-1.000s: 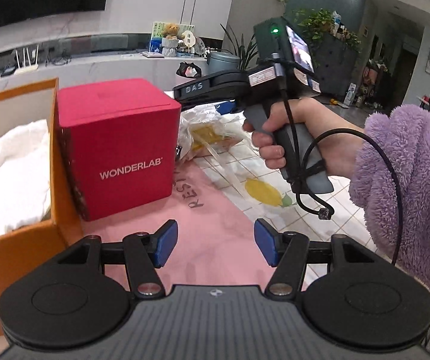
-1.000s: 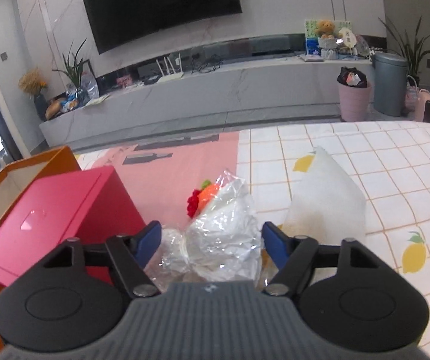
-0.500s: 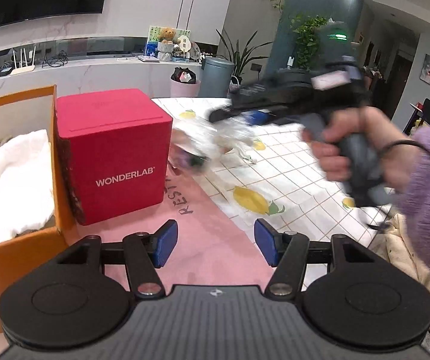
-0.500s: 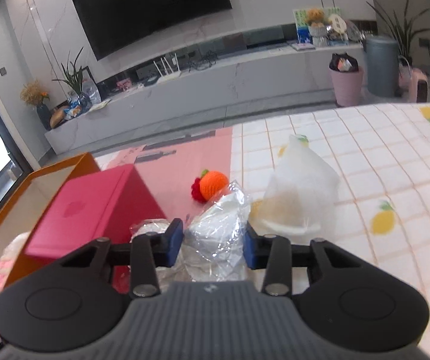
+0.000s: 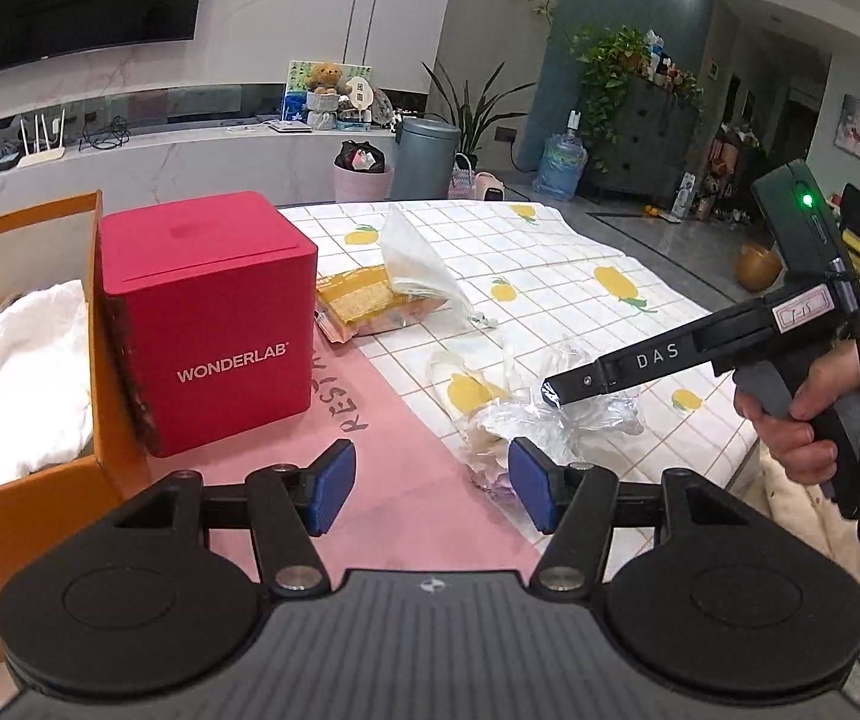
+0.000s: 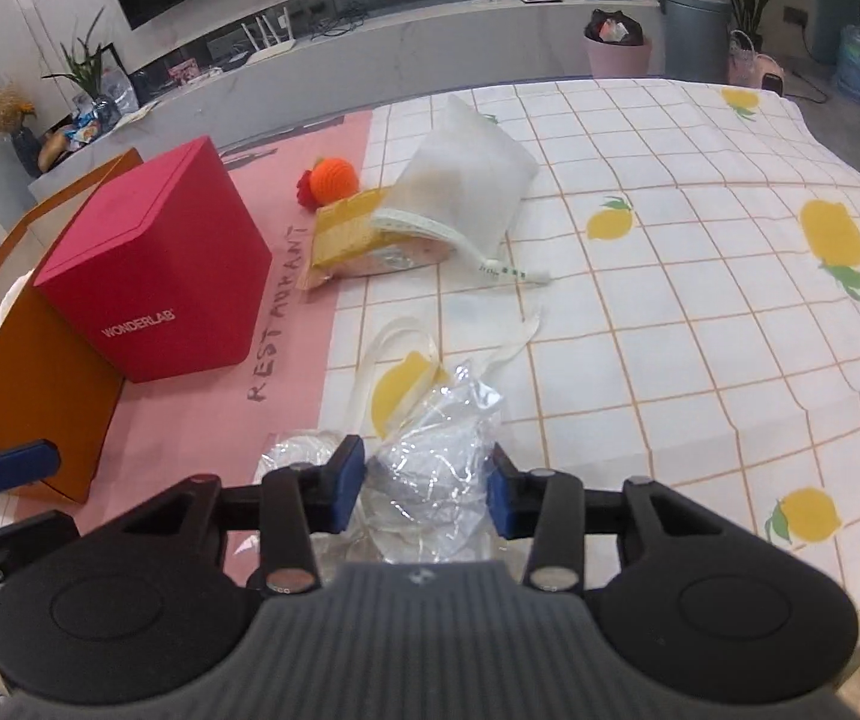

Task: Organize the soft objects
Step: 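Grasp the plastic-wrapped white bundle with the right tool and lift it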

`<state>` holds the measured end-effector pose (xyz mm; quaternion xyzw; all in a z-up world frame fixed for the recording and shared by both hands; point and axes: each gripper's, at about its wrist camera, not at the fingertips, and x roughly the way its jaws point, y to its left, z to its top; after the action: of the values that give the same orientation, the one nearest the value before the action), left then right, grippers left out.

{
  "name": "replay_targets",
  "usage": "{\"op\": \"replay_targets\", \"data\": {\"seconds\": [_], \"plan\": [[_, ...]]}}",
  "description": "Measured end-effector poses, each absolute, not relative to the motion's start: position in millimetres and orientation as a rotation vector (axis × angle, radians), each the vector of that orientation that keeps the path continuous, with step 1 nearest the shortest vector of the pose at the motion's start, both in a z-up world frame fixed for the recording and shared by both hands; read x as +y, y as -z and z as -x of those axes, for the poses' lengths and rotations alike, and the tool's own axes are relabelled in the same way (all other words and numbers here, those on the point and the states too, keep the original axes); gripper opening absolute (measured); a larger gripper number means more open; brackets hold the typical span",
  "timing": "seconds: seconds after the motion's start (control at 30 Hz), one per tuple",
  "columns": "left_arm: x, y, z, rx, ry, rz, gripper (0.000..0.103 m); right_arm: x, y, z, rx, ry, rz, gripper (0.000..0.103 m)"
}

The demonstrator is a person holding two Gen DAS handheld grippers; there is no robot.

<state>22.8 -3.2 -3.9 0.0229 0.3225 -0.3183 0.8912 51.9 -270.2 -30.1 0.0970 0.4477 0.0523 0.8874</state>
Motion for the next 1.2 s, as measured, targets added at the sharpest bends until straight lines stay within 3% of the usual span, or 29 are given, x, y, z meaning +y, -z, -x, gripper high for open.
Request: {"op": "replay_targets", "data": {"seconds": [0.13, 0.23, 0.27, 0.3, 0.47, 0.7, 0.83, 1.2], "plan": [[-3.5, 9.6, -27.9, 0.689, 0.658, -0.047, 0.069, -268.7, 34.1, -53.4, 0.943, -0.139, -0.057, 0.058], [-3.2, 14.3, -32.0, 0.703, 0.648, -0.050, 0.069, -267.1, 30.4, -51.3, 0.932, -0.221, 0.135, 0.079], [-2.8, 16.0, -33.2, 0.706, 0.647, -0.048, 0.069, -265.7, 30.1, -48.4, 0.921, -0.258, 0.227, 0.091], [-2.6, 17.7, -35.2, 0.712, 0.649, -0.045, 0.069, -263.4, 29.6, -44.2, 0.900, -0.306, 0.325, 0.092], [-2.2, 30.2, -42.1, 0.754, 0.624, -0.050, 0.069, -248.1, 21.3, -31.7, 0.822, -0.550, 0.609, 0.089], [-2.0, 40.6, -44.3, 0.798, 0.608, -0.056, 0.069, -203.8, 36.1, -36.5, 0.854, -0.775, 0.871, 0.073], [-1.1, 41.3, -43.1, 0.806, 0.615, -0.053, 0.069, -189.1, 44.1, -50.8, 0.914, -0.836, 0.866, 0.072], [2.5, 37.2, -42.9, 0.810, 0.608, -0.037, 0.069, -186.3, 58.9, -79.8, 1.072, -0.862, 0.701, 0.055]]}}
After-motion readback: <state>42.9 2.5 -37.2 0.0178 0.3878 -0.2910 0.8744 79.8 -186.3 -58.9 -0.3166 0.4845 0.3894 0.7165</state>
